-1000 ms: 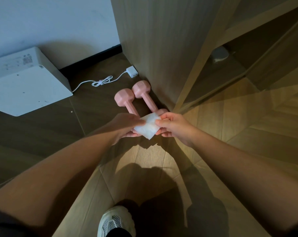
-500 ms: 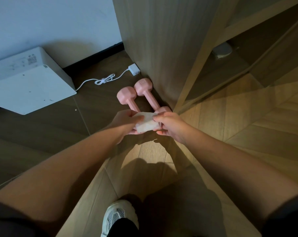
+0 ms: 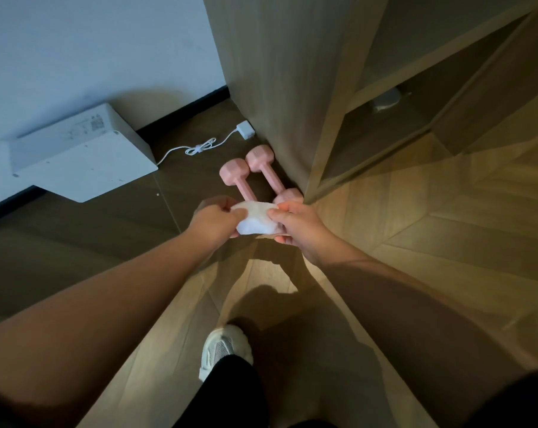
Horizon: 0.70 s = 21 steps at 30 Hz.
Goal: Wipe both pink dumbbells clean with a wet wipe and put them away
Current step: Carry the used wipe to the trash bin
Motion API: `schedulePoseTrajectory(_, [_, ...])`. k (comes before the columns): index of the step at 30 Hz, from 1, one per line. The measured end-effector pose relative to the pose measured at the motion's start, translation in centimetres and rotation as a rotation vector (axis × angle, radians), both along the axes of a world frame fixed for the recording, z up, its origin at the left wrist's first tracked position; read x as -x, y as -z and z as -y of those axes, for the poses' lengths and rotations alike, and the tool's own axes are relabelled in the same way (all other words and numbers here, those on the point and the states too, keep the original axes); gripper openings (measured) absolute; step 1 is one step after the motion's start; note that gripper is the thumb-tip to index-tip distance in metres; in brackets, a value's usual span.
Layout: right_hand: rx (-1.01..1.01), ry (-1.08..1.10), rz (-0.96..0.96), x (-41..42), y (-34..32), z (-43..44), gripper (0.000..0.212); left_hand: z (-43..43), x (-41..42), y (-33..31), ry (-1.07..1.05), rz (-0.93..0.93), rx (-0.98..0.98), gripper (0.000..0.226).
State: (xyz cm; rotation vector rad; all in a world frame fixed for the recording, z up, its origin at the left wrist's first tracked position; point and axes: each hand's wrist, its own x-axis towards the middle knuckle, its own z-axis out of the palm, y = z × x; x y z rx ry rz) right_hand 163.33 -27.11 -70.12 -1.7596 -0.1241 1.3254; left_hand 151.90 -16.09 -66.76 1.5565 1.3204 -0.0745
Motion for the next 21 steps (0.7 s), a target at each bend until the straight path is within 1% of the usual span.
schedulePoseTrajectory(2, [-0.003,0.010,-0.069,1.0,-1.8,1.4,0.028,1.3,0.5,-1.5,-0.029,0.013,0.027,0.005])
schedulePoseTrajectory(4, [0.015,0.034,-0.121,1.9,-3.6,3.0,0.027,2.7,1.2,-3.0,-0.015,0.000,0.025,0.008])
schedulePoseTrajectory(6, [0.048,0.080,-0.147,2.6,-5.6,4.4,0.017,4.0,2.2,-4.8,-0.002,-0.021,0.032,0.011])
schedulePoseTrajectory(8, [0.076,0.101,-0.129,3.1,-6.7,5.3,0.012,5.0,2.9,-5.6,-0.002,-0.018,0.049,0.011])
schedulePoseTrajectory(11, [0.109,0.111,-0.086,4.2,-9.0,7.0,0.016,6.6,4.2,-7.9,-0.010,0.000,0.068,0.012])
schedulePoseTrajectory(16, [0.136,0.138,-0.069,5.9,-13.1,10.1,0.014,9.3,5.7,-12.3,-0.012,0.031,0.137,0.010])
schedulePoseTrajectory(18, [0.123,0.134,-0.090,6.1,-15.6,11.2,0.015,10.1,5.9,-14.6,-0.011,0.040,0.146,0.009])
schedulePoseTrajectory(21, [0.115,0.095,-0.101,6.2,-20.7,12.7,0.022,11.4,6.1,-19.5,-0.023,0.047,0.157,0.011])
